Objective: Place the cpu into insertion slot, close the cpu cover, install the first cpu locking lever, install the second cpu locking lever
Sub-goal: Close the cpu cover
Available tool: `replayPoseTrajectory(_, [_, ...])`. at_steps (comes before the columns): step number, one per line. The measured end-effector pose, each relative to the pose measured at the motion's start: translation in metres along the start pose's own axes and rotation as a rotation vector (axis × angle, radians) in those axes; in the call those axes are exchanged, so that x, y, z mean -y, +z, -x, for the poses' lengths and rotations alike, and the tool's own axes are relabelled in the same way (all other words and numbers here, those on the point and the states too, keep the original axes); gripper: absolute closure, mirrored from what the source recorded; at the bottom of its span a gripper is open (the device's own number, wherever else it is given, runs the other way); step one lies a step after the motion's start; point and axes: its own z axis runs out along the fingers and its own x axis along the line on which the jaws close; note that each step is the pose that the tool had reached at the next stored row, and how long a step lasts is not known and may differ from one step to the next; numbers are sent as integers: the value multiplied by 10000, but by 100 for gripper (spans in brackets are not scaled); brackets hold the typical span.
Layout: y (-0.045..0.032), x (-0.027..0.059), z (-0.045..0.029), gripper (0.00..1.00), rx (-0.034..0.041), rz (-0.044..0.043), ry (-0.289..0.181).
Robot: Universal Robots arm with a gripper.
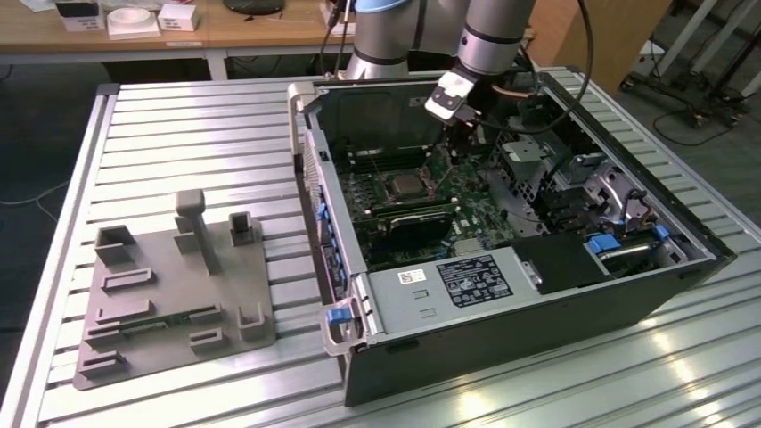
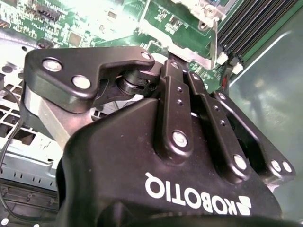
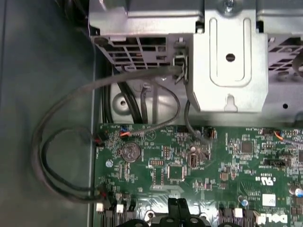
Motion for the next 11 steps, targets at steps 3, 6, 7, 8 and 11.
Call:
replayPoseTrajectory(3, [1, 44, -1, 90, -1, -2, 1])
replayPoseTrajectory(6, [1, 70, -2, 90, -2, -20, 1])
replayPoseTrajectory(7, [1, 77, -3, 90, 0, -28, 1])
replayPoseTrajectory(8, [1, 85, -3, 90, 0, -37, 1])
replayPoseTrajectory(11, [0, 119, -5, 90, -1, -61, 0])
